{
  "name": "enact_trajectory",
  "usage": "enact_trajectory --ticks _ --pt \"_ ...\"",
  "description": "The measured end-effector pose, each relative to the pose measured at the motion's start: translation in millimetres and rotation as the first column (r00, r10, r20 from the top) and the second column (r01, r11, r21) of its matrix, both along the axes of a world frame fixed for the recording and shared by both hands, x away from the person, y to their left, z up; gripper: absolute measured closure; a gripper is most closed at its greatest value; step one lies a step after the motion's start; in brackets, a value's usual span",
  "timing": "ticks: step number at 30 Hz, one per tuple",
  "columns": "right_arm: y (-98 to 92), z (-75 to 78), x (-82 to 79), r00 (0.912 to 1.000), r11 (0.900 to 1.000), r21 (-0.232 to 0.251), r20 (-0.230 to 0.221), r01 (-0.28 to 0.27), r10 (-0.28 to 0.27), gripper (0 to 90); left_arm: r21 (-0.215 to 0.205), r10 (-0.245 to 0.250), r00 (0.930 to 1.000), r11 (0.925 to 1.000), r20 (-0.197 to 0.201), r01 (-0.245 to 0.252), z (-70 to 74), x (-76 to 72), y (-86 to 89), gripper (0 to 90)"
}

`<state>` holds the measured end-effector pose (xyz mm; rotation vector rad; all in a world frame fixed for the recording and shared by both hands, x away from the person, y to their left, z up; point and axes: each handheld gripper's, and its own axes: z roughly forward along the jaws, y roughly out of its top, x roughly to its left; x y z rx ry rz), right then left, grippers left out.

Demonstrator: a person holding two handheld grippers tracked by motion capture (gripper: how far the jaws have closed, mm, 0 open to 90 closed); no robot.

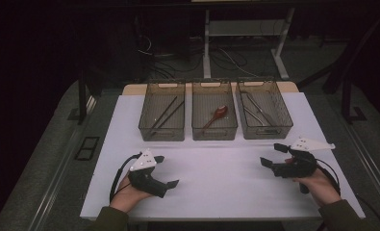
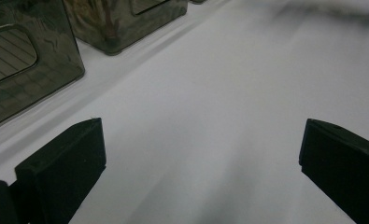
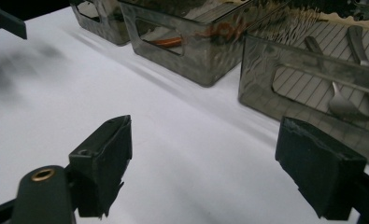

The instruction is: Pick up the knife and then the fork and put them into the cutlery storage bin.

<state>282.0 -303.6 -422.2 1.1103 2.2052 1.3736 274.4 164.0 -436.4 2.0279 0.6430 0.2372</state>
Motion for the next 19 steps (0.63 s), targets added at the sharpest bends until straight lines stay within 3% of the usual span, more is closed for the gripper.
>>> enact_trajectory --ticks 9,19 --pt "3.2 -13.0 -15.9 0.9993 1.0 -0.012 -0.024 -0.028 0.028 17.9 0.0 0.003 1.0 1.0 0.001 -0.003 0.1 0.0 0.6 0.0" --pt "2.8 -18.2 -19.6 0.9991 0.998 -0.042 -0.022 -0.036 0.035 17.8 0.011 0.0 1.0 0.9999 0.004 0.0 0.1 0.8 1.5 0.0"
